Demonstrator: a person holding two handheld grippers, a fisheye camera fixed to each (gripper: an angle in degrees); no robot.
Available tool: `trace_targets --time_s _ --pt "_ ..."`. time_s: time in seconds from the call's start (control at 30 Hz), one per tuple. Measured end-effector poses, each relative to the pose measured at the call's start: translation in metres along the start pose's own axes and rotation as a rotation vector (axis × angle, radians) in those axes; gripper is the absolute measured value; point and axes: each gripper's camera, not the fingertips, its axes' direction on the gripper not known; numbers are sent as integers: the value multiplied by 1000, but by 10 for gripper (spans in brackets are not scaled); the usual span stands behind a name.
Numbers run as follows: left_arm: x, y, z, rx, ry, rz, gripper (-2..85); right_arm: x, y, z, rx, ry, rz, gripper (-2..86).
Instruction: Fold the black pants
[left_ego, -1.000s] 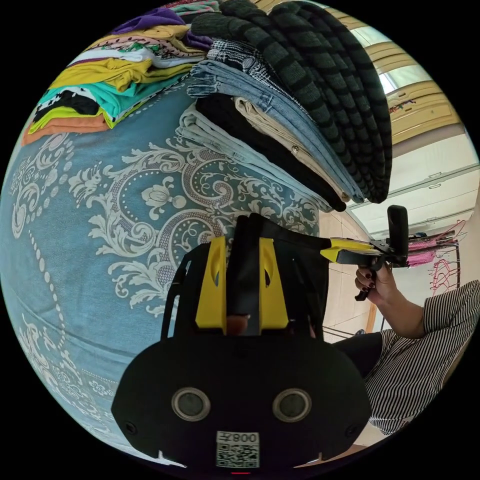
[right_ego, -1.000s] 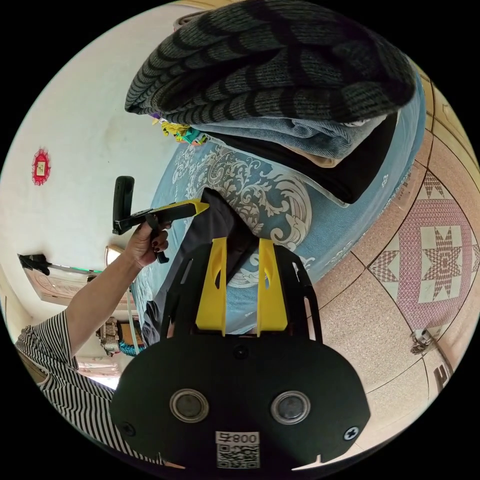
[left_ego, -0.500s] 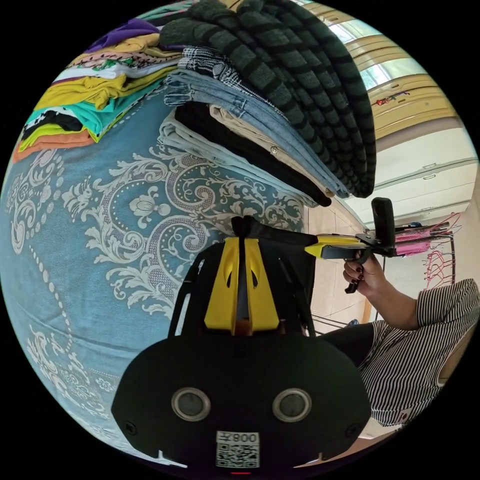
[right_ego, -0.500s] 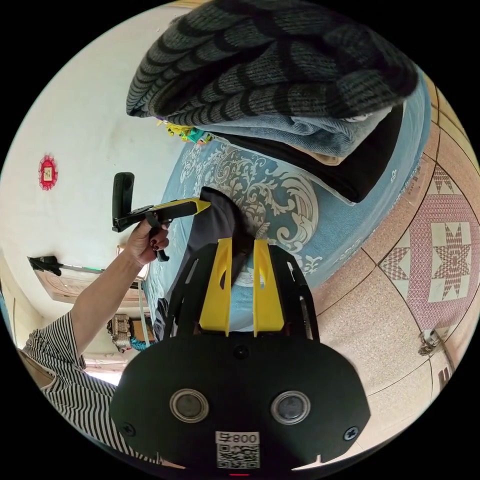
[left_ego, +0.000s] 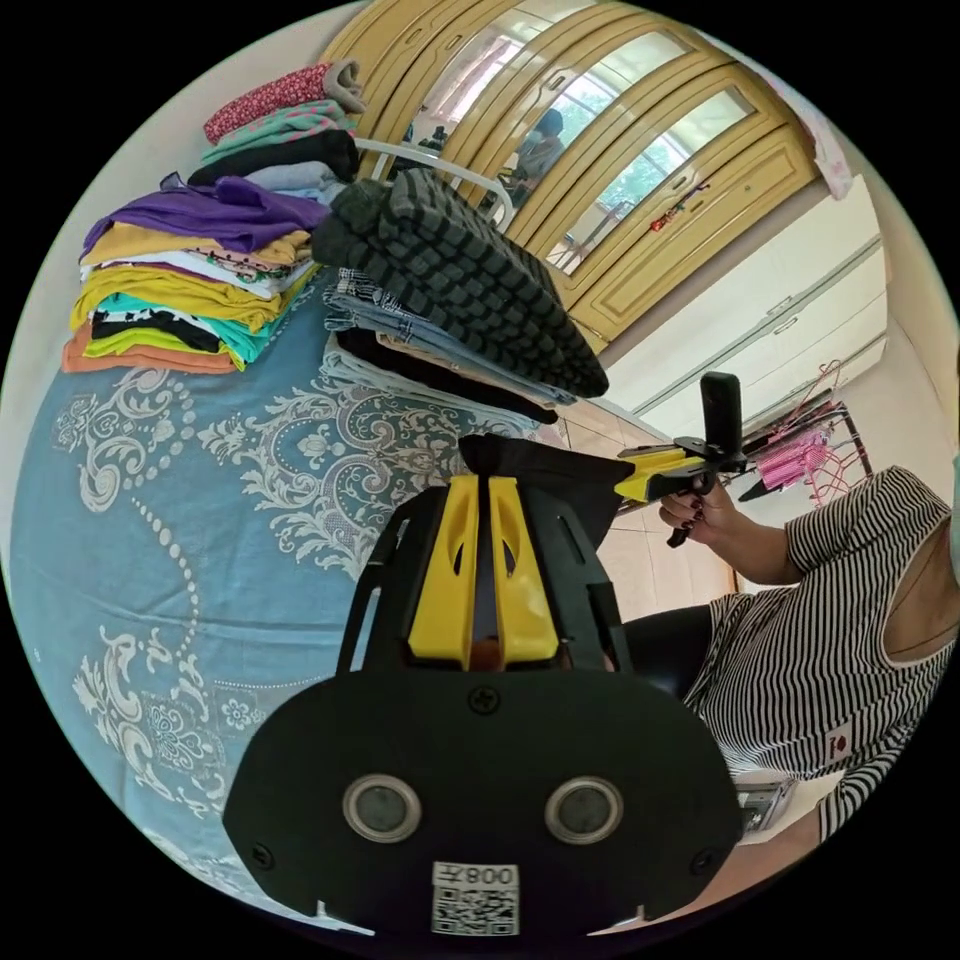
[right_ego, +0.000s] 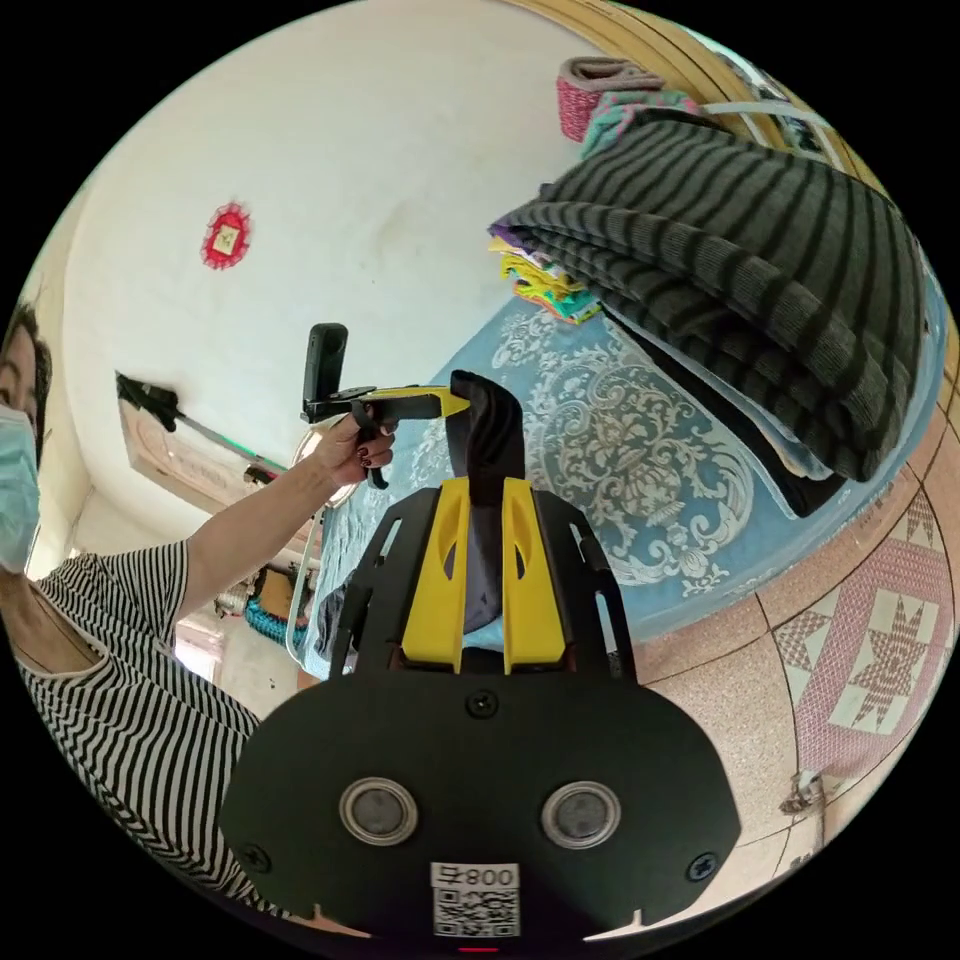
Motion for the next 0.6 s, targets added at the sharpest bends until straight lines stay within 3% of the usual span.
trace_targets --time_s 0.33,0.6 --pt "38 142 -144 151 -29 -28 21 -163 25 62 -181 -241 -353 51" --pt "42 290 -214 147 -60 -238 22 -262 67 178 -448 -289 -545 46"
